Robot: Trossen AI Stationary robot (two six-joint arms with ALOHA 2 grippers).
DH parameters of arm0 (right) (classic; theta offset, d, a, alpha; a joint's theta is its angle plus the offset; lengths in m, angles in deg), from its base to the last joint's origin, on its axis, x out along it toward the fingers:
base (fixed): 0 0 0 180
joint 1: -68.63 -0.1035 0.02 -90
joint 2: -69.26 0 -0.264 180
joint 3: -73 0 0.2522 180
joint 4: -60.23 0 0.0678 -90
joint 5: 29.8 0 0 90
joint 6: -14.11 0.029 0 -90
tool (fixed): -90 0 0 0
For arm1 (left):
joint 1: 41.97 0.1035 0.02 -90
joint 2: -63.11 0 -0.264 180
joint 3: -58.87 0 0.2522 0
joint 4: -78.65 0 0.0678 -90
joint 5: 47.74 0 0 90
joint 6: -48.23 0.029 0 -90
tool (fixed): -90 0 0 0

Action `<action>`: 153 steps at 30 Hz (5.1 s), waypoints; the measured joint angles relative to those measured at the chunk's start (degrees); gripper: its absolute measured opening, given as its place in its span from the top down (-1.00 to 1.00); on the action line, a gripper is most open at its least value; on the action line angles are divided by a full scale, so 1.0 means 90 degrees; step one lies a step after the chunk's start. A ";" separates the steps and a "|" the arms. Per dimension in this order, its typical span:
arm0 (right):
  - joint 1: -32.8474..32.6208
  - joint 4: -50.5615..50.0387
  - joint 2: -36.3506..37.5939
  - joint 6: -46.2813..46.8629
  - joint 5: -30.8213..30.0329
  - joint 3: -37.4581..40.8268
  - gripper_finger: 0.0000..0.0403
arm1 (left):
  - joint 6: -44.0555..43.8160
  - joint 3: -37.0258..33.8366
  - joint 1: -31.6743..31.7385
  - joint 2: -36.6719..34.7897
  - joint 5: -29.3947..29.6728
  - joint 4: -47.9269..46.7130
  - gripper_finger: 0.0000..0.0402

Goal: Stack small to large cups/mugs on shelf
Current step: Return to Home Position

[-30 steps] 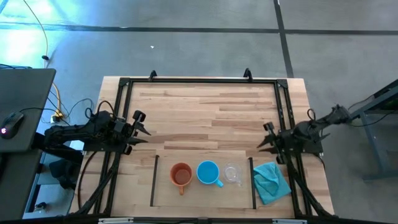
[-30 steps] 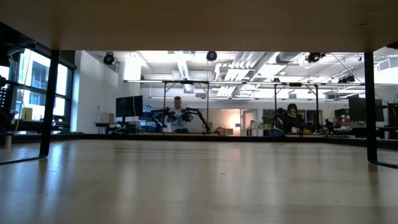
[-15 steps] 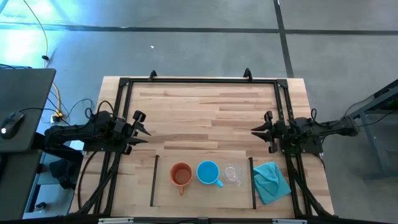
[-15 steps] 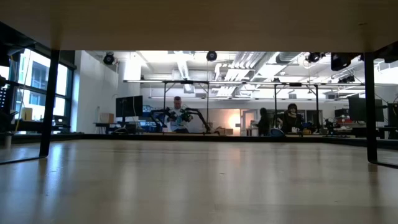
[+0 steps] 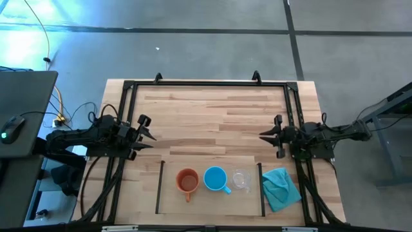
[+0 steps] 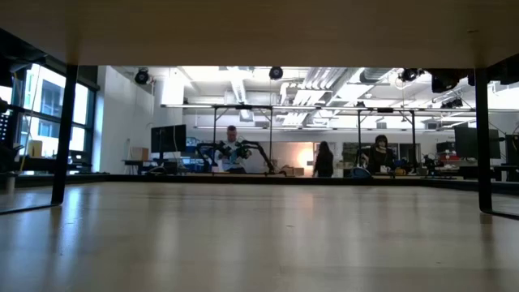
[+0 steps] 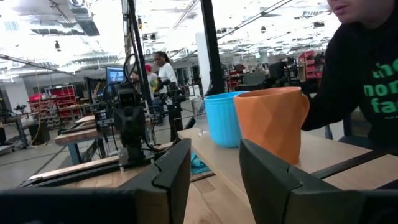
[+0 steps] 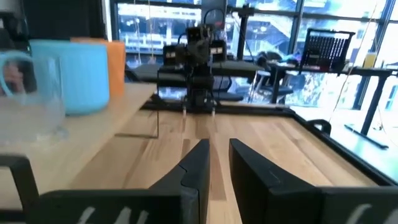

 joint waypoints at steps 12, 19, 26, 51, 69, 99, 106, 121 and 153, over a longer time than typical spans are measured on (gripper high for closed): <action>0.0000 -0.0276 -0.0012 -0.0133 0.0732 0.0000 0.75 | -0.0013 0.0000 0.0001 -0.0002 -0.0002 -0.0076 0.38; -0.0002 -0.0347 -0.0012 0.0149 0.1103 -0.0005 0.75 | -0.0011 0.0000 -0.0001 -0.0002 -0.0003 -0.0095 0.38; -0.0002 -0.0369 -0.0012 0.0384 0.1103 -0.0010 0.75 | -0.0008 0.0000 -0.0001 -0.0002 -0.0005 -0.0131 0.38; -0.0002 -0.0388 -0.0015 0.0901 0.1098 -0.0015 0.75 | -0.0283 -0.0002 0.0000 -0.0002 0.0000 -0.0645 0.38; -0.0002 -0.0388 -0.0015 0.1005 0.1093 -0.0017 0.75 | -0.0293 -0.0002 -0.1751 0.0066 0.1872 -0.0157 0.38; -0.0001 -0.0386 -0.0015 0.0888 0.1095 -0.0017 0.75 | 0.1351 -0.0002 -0.2436 0.0163 0.3611 0.0575 0.38; 0.0000 -0.0386 -0.0015 0.0908 0.1098 -0.0017 0.75 | -0.0197 -0.0002 -0.1613 0.0168 0.2001 -0.0051 0.38; -0.0002 -0.0386 -0.0015 0.1192 0.1073 -0.0017 0.75 | -0.0387 -0.0002 -0.1289 0.0168 0.1885 -0.0894 0.38; -0.0002 -0.0386 -0.0015 0.1171 0.1071 -0.0017 0.75 | -0.0309 -0.0002 -0.1289 0.0178 0.2220 -0.1253 0.38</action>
